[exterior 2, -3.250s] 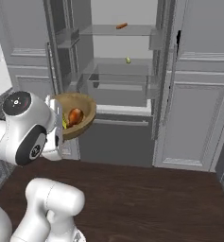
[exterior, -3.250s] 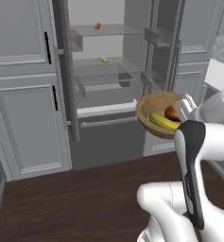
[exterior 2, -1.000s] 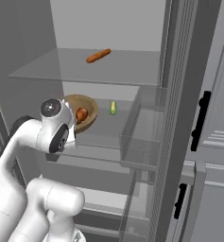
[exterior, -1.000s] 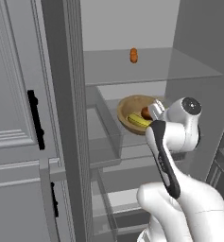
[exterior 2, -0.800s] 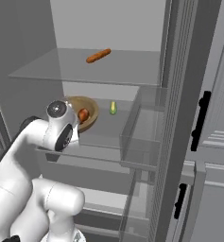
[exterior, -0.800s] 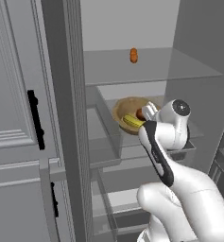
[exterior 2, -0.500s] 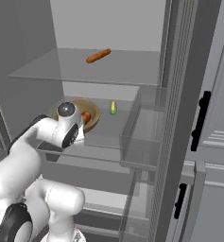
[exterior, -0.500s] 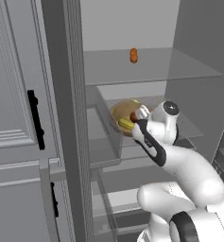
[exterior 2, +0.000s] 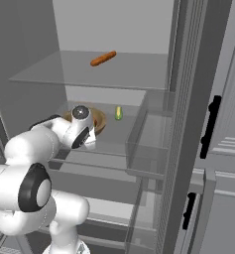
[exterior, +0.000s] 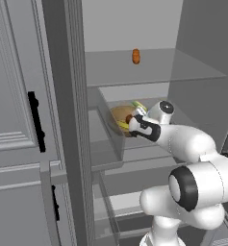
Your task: Pick the chicken drumstick and cucumber from their plates and place them in the bowl. Then put the bowl in the fridge.
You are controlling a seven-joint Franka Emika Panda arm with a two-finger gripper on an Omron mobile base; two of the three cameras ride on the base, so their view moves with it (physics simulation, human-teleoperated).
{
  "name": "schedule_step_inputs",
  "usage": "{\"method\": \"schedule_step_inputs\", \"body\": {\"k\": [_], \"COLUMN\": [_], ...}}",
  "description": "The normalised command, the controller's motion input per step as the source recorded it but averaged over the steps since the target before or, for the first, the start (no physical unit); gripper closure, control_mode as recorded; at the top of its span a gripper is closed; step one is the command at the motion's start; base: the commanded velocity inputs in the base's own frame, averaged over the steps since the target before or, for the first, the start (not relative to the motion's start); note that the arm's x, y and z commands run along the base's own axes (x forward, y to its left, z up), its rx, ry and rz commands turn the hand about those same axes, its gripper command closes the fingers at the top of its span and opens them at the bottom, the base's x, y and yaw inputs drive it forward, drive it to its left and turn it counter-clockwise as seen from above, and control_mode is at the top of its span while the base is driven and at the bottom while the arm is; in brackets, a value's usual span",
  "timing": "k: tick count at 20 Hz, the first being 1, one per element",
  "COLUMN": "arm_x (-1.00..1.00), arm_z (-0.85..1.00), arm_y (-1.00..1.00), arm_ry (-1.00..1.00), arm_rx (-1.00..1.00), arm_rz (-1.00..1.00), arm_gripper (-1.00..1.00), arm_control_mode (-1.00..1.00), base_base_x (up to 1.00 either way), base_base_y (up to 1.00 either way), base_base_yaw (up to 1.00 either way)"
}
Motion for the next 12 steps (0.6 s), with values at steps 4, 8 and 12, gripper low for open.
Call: {"method": "schedule_step_inputs", "body": {"k": [4, 8, 12], "arm_x": [0.44, 0.07, 0.00], "arm_z": [-0.24, 0.00, 0.06], "arm_y": [0.12, 0.05, 0.00], "arm_ry": [0.00, -0.16, -0.23], "arm_rx": [0.00, 0.00, 0.00], "arm_rz": [0.02, 0.01, 0.01], "arm_gripper": [-1.00, -1.00, -1.00], "arm_control_mode": [-1.00, -1.00, -1.00], "base_base_x": [0.00, 0.00, 0.00], "base_base_y": [0.00, 0.00, 0.00], "base_base_yaw": [0.00, 0.00, 0.00]}}
